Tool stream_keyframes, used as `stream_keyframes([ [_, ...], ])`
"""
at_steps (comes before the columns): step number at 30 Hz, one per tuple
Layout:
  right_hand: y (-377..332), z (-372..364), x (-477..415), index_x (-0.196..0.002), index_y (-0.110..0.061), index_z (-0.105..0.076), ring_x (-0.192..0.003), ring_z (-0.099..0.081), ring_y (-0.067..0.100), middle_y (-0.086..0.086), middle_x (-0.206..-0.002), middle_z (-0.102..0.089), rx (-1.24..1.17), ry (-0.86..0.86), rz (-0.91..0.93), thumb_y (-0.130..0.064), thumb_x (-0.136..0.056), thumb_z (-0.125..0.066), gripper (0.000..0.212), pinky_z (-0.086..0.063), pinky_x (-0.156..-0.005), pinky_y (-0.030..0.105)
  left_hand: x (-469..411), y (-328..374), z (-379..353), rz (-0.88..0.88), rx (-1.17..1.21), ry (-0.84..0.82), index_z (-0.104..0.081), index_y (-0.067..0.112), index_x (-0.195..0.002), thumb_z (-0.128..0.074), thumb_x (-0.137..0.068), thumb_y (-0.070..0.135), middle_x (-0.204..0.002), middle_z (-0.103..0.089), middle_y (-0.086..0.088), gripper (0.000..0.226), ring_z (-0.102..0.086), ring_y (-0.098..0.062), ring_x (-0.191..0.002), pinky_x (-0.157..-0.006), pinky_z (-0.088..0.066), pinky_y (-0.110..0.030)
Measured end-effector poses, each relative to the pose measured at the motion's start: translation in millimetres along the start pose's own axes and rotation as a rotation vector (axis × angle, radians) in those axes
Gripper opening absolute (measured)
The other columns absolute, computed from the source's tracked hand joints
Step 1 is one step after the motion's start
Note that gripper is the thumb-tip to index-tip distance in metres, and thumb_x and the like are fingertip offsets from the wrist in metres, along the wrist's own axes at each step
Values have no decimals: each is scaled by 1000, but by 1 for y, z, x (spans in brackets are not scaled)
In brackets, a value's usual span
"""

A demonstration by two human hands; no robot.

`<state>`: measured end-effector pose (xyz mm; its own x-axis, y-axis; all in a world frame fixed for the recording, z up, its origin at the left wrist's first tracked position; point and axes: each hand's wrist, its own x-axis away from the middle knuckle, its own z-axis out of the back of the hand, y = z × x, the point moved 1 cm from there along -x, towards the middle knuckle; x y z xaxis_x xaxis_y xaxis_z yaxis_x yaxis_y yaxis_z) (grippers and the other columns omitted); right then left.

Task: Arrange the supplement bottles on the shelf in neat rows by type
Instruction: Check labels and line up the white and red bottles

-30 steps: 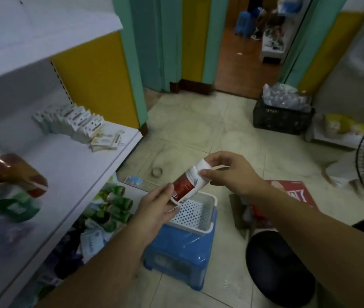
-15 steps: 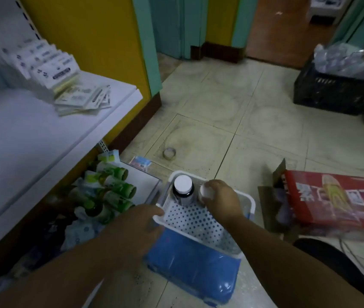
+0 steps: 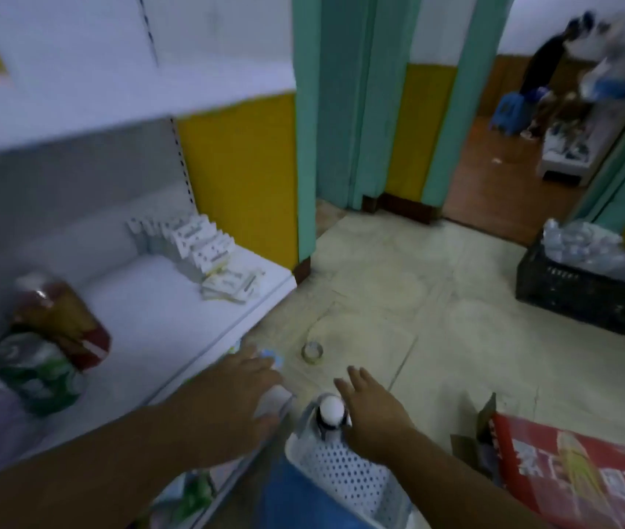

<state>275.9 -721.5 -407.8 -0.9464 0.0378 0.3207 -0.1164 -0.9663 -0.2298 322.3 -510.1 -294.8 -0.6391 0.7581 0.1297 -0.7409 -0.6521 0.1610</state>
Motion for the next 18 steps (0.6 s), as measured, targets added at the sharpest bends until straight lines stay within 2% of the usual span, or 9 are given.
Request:
stream_keyframes([
  [1, -18, 26, 6, -150, -17, -16, -147, -4, 27, 12, -160, -4, 6, 2, 67, -31, -91, -53, 71, -14, -117, 35, 9, 2, 34, -3, -127, 76, -63, 39, -105, -43, -71, 64, -113, -64, 19, 47, -58, -1, -113, -91, -42, -12],
  [2, -39, 53, 14, -150, -16, -18, -147, -7, 28, 14, -159, -7, 15, 1, 133, -32, -91, -53, 70, -15, -116, 35, 20, 4, 65, 32, -135, 84, -60, 40, -112, -45, -78, 63, -120, -59, 22, 43, -51, 3, -119, -95, -37, -11],
  [3, -60, 79, 25, -149, -17, -20, -146, -9, 28, 13, -159, -9, 9, 0, 194, -34, -91, -53, 70, -19, -115, 37, 29, 6, 92, 18, -69, 161, -50, 36, -127, -44, -87, 56, -135, -48, 18, 46, -37, 1, -131, -103, -29, -15],
  [5, -116, 137, 46, -148, -19, -23, -145, -14, 27, 10, -158, -15, 41, 56, 349, -36, -90, -54, 68, -28, -111, 40, 65, 0, 156, 117, -44, 122, -28, 30, -144, -41, -92, 50, -153, -23, 12, 57, -16, -5, -141, -110, -16, -19],
  [8, -167, 181, 62, -147, -18, -27, -142, -21, 29, 10, -154, -23, 78, 67, 471, -36, -92, -52, 63, -31, -108, 42, 91, -16, 206, 223, -2, 225, -28, 29, -143, -44, -91, 49, -152, -26, 8, 58, -24, -9, -138, -111, -20, -22],
  [11, -249, 227, 95, -141, -17, -39, -131, -38, 29, 11, -143, -41, 100, 127, 637, -36, -93, -49, 52, -37, -105, 41, 179, -32, 264, 323, -129, 286, -33, 29, -141, -45, -89, 52, -149, -33, 6, 58, -31, -11, -135, -113, -26, -30],
  [13, -302, 246, 113, -132, -18, -49, -124, -47, 28, 9, -136, -51, 80, 179, 747, -37, -91, -49, 45, -41, -102, 41, 239, -47, 286, 433, -142, 342, -34, 29, -139, -45, -89, 52, -148, -35, 7, 57, -33, -11, -134, -112, -28, -29],
  [18, -407, 266, 143, -145, -32, -29, -135, -36, 18, -5, -150, -37, 52, 244, 956, -39, -93, -48, 56, -28, -111, 30, 365, -73, 295, 697, -86, 457, -42, 33, -133, -49, -87, 49, -139, -45, 9, 49, -45, -11, -122, -105, -36, -27],
])
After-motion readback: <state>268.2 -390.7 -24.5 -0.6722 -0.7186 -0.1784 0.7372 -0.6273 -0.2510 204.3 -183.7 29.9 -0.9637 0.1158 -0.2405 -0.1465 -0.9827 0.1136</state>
